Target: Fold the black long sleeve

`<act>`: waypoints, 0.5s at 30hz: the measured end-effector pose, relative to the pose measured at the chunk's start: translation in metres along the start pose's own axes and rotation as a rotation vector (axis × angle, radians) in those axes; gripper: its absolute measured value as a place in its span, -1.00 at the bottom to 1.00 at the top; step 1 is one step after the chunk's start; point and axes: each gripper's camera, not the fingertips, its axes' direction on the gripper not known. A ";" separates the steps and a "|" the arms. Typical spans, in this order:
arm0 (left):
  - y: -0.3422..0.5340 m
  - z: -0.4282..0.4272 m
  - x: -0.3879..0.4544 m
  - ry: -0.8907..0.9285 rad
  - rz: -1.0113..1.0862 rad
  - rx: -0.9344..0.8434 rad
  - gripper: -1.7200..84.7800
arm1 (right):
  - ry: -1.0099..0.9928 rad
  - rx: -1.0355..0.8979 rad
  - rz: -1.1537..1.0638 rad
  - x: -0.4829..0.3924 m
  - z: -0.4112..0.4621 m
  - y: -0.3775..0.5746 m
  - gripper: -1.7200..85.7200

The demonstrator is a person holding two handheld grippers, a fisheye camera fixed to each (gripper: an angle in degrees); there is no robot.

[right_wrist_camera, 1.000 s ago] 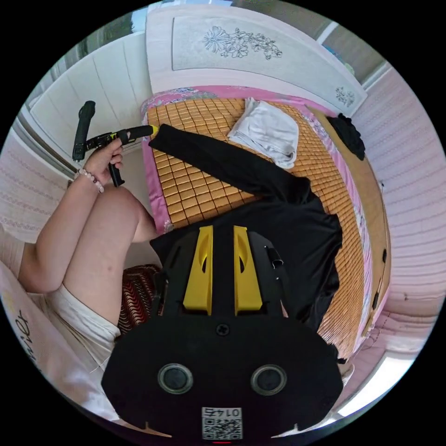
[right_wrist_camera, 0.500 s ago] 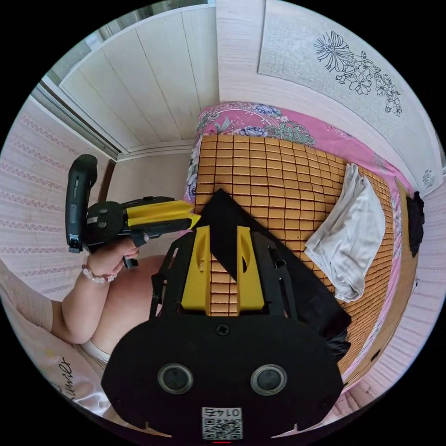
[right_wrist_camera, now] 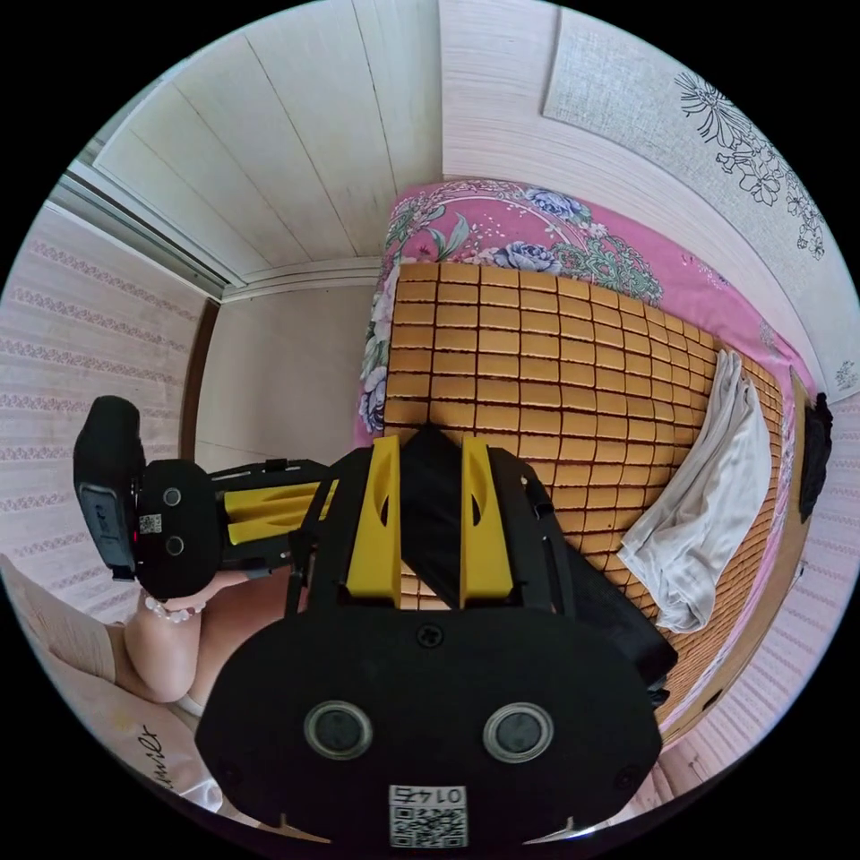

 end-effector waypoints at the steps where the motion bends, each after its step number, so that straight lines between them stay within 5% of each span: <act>1: -0.002 0.001 -0.001 0.010 -0.008 -0.002 -0.98 | 0.011 -0.018 0.000 -0.003 0.010 -0.003 -0.72; 15: 0.005 0.026 0.032 -0.052 0.037 0.019 -0.98 | 0.035 0.036 0.030 0.009 0.009 0.011 -0.91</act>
